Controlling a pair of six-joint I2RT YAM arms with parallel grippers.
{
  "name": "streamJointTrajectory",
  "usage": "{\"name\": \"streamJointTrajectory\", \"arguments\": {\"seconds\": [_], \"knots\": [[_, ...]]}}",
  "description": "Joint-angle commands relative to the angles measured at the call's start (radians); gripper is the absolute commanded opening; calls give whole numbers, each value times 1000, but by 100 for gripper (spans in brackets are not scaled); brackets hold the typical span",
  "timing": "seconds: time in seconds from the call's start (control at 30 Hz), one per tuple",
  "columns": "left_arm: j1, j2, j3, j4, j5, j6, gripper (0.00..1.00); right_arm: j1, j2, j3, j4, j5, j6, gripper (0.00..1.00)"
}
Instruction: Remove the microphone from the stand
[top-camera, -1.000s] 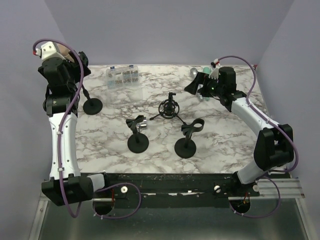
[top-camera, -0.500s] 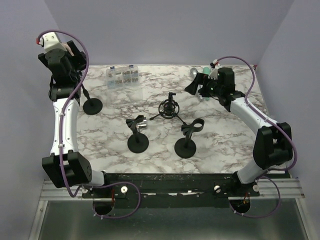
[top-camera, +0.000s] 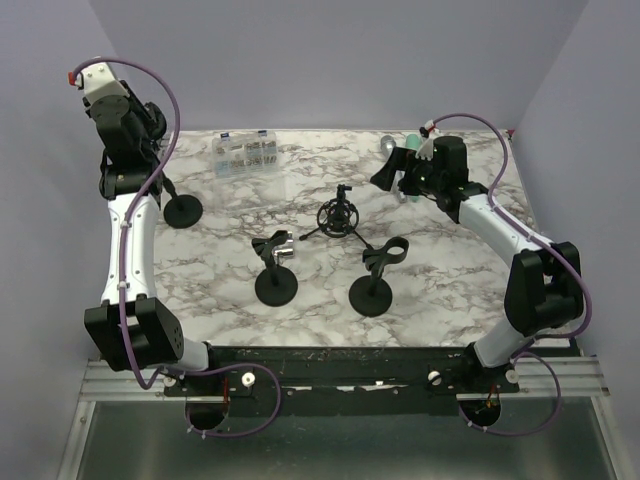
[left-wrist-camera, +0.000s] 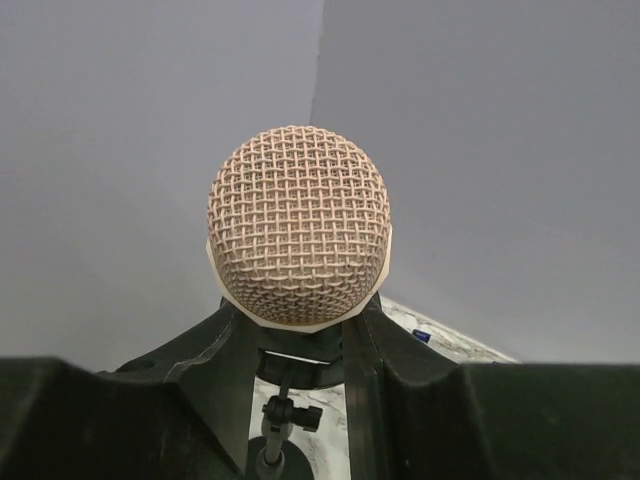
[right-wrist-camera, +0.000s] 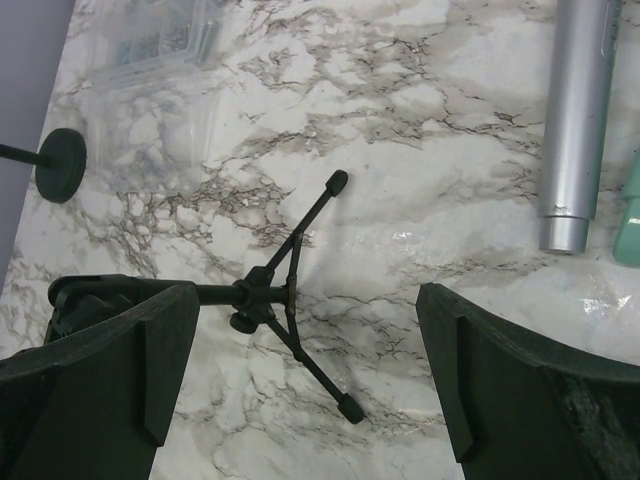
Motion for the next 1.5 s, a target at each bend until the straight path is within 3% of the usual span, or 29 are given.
{"name": "streamJointTrajectory", "arguments": {"seconds": [0.0,0.27,0.43,0.6,0.7,0.83,1.1,1.3,1.47], "knots": [[4,-53,58,30,-24,40,30,3,19,-1,12,26,-19,100],[-8,-79,112,-14,-13,80,22,3,13,-2,13,29,-22,99],[-61,-136,129,-55,-87,157,5,3,14,-2,9,44,-27,99],[-127,-278,75,-118,-107,57,2,3,15,-1,4,63,-35,100],[-136,-397,-21,-160,96,-112,0,3,14,-4,2,86,-38,100],[-136,-499,-189,-68,453,-228,0,3,1,-10,2,102,-39,100],[-138,-439,-338,196,978,-412,0,4,-79,8,-46,95,-12,99],[-192,-347,-449,531,1161,-600,0,4,-224,-8,-104,119,-21,100],[-234,-278,-520,788,1264,-752,0,22,-290,45,-98,-59,-4,100]]}}
